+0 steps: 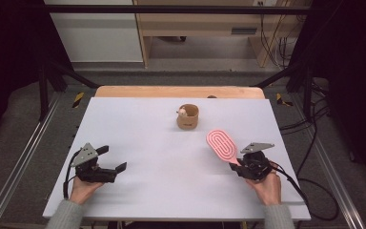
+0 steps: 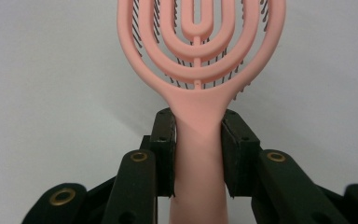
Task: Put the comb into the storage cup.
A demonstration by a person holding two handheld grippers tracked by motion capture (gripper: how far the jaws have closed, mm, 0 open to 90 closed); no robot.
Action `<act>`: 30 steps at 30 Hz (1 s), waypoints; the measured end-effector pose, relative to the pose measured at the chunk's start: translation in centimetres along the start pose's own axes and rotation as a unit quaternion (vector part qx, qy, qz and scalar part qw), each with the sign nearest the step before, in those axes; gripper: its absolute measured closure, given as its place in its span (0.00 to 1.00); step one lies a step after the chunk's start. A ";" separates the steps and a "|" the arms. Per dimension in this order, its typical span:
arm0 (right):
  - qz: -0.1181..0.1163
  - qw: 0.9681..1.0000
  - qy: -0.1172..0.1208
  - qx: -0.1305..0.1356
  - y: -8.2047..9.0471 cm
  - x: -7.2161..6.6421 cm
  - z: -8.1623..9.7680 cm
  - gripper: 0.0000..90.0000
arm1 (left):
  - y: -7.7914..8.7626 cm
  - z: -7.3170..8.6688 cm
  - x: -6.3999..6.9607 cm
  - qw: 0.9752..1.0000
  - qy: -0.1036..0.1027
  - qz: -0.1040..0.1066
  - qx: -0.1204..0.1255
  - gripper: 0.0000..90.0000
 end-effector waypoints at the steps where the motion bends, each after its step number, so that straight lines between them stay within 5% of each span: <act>1: -0.001 1.000 -0.001 0.003 0.0 -0.1 -0.1 0.77 | 0.0 0.0 0.1 1.000 0.000 0.000 0.000 0.00; 30: -0.034 0.998 0.010 0.053 0.0 -1.8 -1.5 0.77 | -0.9 -1.0 1.9 1.000 0.005 0.008 0.002 0.00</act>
Point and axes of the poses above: each handheld gripper's, and its own axes: y roughly backward along the jaws, z roughly out of its underside, x roughly to its right, the point moved 10 cm from there along -y, roughly forward along the jaws, and after that the axes turned 1 degree about -y, right-handed, at the moved point
